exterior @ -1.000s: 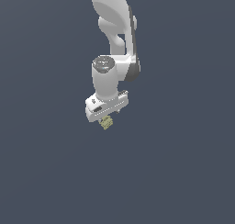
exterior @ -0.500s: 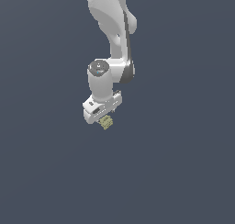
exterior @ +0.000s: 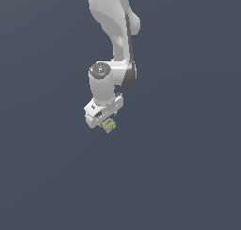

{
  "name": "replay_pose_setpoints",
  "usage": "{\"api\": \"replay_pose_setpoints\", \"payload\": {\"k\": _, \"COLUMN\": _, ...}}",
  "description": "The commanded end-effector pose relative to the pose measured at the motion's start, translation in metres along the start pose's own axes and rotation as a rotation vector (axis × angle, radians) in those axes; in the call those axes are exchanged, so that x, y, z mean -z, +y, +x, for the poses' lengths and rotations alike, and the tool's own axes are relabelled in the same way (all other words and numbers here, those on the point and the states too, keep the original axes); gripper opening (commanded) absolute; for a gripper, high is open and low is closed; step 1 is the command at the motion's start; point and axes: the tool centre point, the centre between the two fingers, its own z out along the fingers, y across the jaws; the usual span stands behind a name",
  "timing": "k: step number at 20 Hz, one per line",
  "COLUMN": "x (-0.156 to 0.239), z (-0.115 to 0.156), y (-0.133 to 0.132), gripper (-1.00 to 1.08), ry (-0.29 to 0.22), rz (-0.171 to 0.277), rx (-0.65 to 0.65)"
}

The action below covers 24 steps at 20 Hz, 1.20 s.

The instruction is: Pick up the object and move it to a goal position.

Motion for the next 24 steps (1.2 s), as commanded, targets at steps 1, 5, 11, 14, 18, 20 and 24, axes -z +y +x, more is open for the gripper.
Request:
{"api": "replay_pose_setpoints", "payload": {"k": 1, "x": -0.003, "z": 0.000, "y": 0.000, "gripper": 1.00, "ry": 0.000, "rz": 0.000, "rx": 0.000}}
{"api": "replay_pose_setpoints", "payload": {"k": 5, "x": -0.016, "z": 0.000, "y": -0.001, "gripper": 1.00, "ry": 0.000, "rz": 0.000, "rx": 0.002}}
{"api": "replay_pose_setpoints", "payload": {"k": 11, "x": -0.043, "z": -0.001, "y": -0.001, "gripper": 1.00, "ry": 0.000, "rz": 0.000, "rx": 0.004}}
{"api": "replay_pose_setpoints", "payload": {"k": 14, "x": -0.049, "z": -0.001, "y": 0.000, "gripper": 1.00, "ry": 0.000, "rz": 0.000, "rx": 0.004}}
{"api": "replay_pose_setpoints", "payload": {"k": 18, "x": -0.050, "z": -0.001, "y": 0.000, "gripper": -1.00, "ry": 0.000, "rz": 0.000, "rx": 0.004}}
{"api": "replay_pose_setpoints", "payload": {"k": 20, "x": -0.050, "z": -0.001, "y": 0.000, "gripper": -1.00, "ry": 0.000, "rz": 0.000, "rx": 0.004}}
{"api": "replay_pose_setpoints", "payload": {"k": 24, "x": -0.050, "z": -0.001, "y": 0.000, "gripper": -1.00, "ry": 0.000, "rz": 0.000, "rx": 0.004}}
